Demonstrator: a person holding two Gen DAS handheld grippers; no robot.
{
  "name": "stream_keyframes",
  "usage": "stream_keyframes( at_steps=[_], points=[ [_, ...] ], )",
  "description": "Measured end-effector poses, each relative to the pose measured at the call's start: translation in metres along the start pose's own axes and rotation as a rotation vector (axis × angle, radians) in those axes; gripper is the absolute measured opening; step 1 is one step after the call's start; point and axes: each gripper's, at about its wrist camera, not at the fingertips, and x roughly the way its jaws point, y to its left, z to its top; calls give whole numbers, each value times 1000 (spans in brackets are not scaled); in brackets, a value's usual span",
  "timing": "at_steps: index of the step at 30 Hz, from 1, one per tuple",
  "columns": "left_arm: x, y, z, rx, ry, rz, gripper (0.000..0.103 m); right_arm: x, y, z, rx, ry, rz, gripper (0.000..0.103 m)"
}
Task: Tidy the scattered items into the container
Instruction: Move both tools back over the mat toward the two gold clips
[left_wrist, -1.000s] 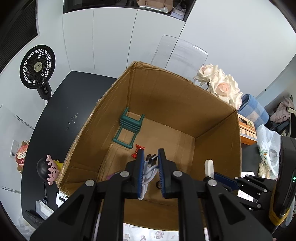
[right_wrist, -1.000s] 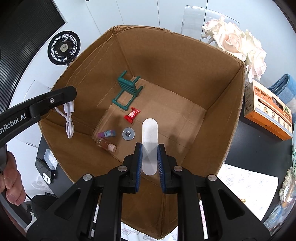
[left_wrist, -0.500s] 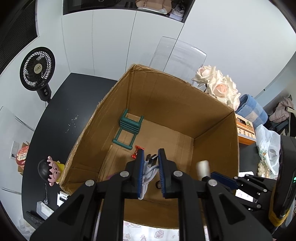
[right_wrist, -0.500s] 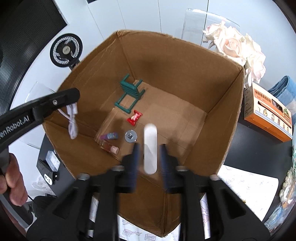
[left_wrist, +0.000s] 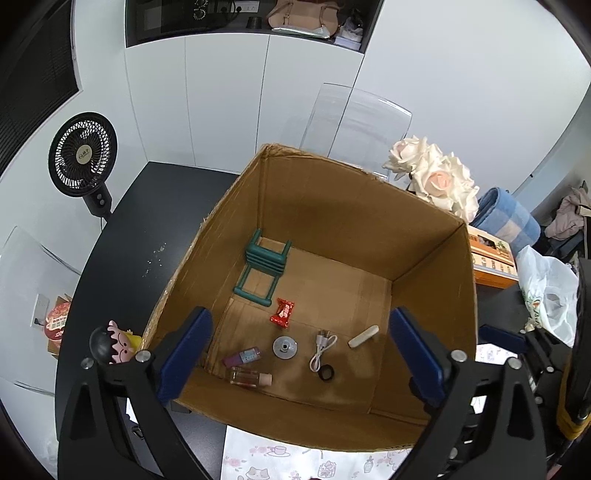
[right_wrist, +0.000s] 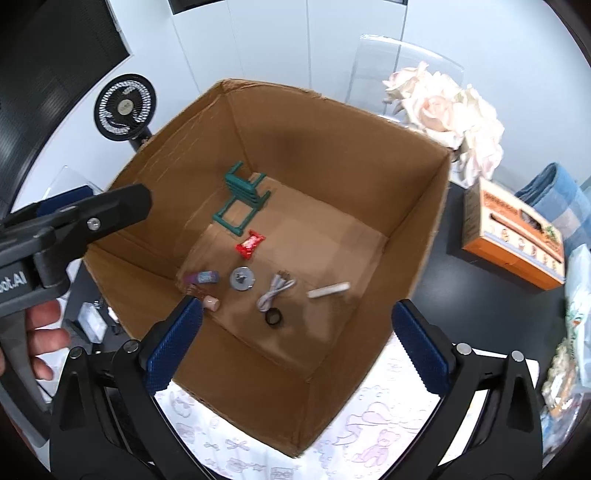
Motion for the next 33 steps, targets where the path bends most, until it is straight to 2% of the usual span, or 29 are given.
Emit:
stream_keyframes(
  at_steps=[8, 21, 33],
  points=[
    [-17, -7, 0, 16, -23, 28, 98, -15, -7, -3, 4, -20, 8, 103],
    [-41, -29, -10, 30, -38, 25, 98, -46, -12, -17, -7, -54, 20, 103],
    [-54, -66, -24, 53, -37, 1, 98, -78, -32, -35, 3, -98, 6, 103]
  ],
)
